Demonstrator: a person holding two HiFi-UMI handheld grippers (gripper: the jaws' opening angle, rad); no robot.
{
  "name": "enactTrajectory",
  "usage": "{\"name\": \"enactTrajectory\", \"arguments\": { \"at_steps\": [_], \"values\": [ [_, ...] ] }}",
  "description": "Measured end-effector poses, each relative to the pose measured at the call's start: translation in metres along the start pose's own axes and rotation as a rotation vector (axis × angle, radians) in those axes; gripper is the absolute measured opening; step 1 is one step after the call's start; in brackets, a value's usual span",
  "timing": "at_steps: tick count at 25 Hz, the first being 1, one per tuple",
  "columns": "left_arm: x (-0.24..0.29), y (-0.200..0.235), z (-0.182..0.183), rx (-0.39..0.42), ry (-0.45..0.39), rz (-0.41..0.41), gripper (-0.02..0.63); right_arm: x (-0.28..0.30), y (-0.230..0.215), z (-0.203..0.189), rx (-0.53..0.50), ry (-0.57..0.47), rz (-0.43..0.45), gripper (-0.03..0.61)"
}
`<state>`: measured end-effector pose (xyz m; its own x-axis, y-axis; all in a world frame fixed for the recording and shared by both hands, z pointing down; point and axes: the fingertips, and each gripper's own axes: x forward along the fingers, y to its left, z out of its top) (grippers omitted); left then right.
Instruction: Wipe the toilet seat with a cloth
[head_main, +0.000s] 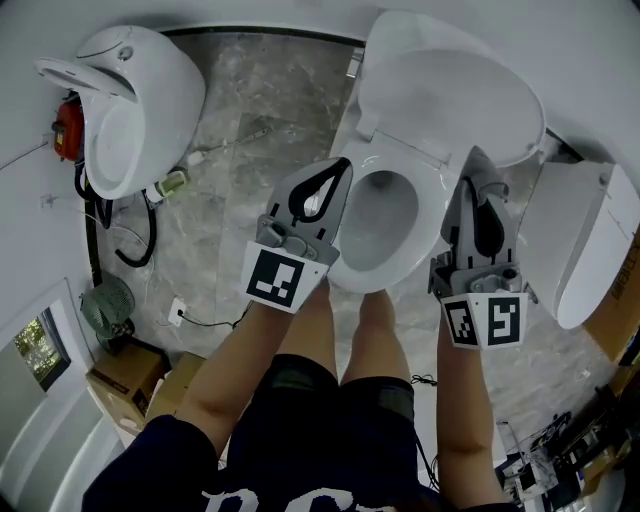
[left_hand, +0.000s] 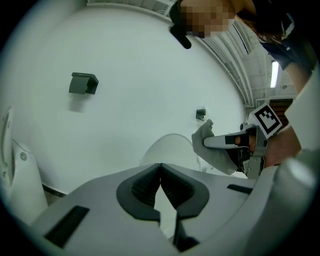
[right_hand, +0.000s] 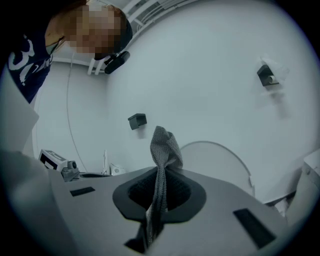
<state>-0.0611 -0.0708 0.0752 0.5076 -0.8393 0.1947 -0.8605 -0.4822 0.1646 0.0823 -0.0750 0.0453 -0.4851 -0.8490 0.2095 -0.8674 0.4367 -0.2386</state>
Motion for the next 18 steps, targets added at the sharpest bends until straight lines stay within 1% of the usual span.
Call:
{"name": "enactTrajectory", "arguments": {
  "at_steps": [2,4,9,12,15,18],
  "values": [
    [0.003,0.004,-0.027,0.002,0.016,0.002,0.02,0.002,-0.007,-0.027,0.017,0.024,-0.014,0.026],
    [0.004,0.01,-0.053,-0.016,0.028,0.009,0.02,0.004,-0.012,-0.055,0.036,0.044,-0.026,0.026],
    [0.01,0.021,-0.111,-0.027,0.048,0.014,0.02,0.011,-0.031,-0.132,0.072,0.098,-0.061,0.026],
    [0.019,0.022,-0.151,0.005,0.082,-0.024,0.02,0.017,-0.046,-0.181,0.102,0.13,-0.1,0.026],
    [0.025,0.022,-0.184,0.055,0.121,-0.065,0.02,0.021,-0.06,-0.217,0.131,0.136,-0.153,0.026],
    [0.028,0.023,-0.204,0.054,0.129,-0.077,0.02,0.022,-0.07,-0.243,0.151,0.138,-0.197,0.028]
  ]
}}
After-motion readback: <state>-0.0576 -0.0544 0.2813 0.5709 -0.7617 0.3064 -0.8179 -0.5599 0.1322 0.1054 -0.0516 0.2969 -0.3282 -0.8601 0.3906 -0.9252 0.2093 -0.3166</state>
